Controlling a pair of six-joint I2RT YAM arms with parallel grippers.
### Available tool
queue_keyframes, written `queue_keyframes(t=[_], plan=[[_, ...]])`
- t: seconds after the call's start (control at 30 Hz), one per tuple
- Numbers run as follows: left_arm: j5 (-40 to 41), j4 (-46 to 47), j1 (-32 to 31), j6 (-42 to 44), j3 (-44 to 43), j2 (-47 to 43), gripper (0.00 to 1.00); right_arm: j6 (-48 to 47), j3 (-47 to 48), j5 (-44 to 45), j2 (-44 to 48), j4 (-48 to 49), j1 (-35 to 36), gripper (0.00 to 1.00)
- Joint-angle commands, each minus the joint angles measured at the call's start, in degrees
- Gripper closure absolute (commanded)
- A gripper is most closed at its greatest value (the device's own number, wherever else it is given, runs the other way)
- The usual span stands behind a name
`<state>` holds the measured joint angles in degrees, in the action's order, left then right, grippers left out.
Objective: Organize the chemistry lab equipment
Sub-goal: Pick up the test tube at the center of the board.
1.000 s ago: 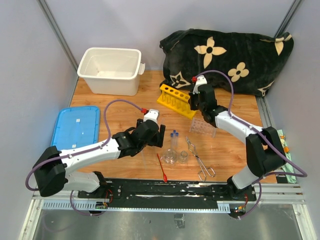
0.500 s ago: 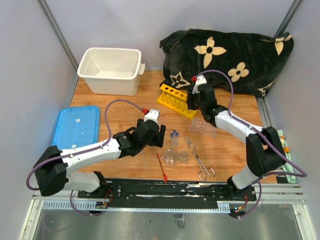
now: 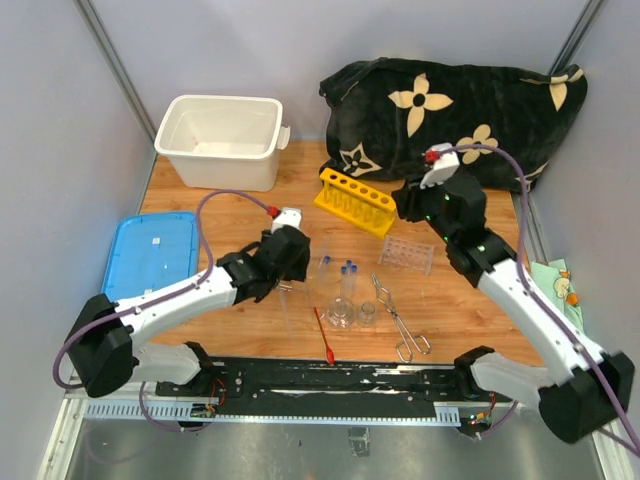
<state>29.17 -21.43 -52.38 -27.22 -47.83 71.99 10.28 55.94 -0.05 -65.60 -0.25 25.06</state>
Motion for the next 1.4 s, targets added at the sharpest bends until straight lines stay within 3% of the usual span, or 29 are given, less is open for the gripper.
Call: queue_keyframes(t=[0.0, 0.1, 0.37, 1.37], plan=[[-8.53, -0.27, 13.04, 2.86, 1.29, -2.15, 0.4, 2.16, -3.74, -0.98, 8.98, -6.97, -0.7, 0.63], [-13.45, 1.23, 18.85, 5.46, 0.69, -0.57, 0.42, 2.37, -4.53, -1.39, 12.64, -9.94, -0.71, 0.64], [-14.97, -4.28, 19.07, 9.8, -11.62, 16.92, 0.47, 3.33, -6.2, -1.87, 14.58, -11.77, -0.7, 0.64], [-19.01, 2.13, 19.05, 9.69, -11.48, 27.43, 0.5, 2.98, -8.51, -2.12, 14.12, -10.58, -0.69, 0.64]])
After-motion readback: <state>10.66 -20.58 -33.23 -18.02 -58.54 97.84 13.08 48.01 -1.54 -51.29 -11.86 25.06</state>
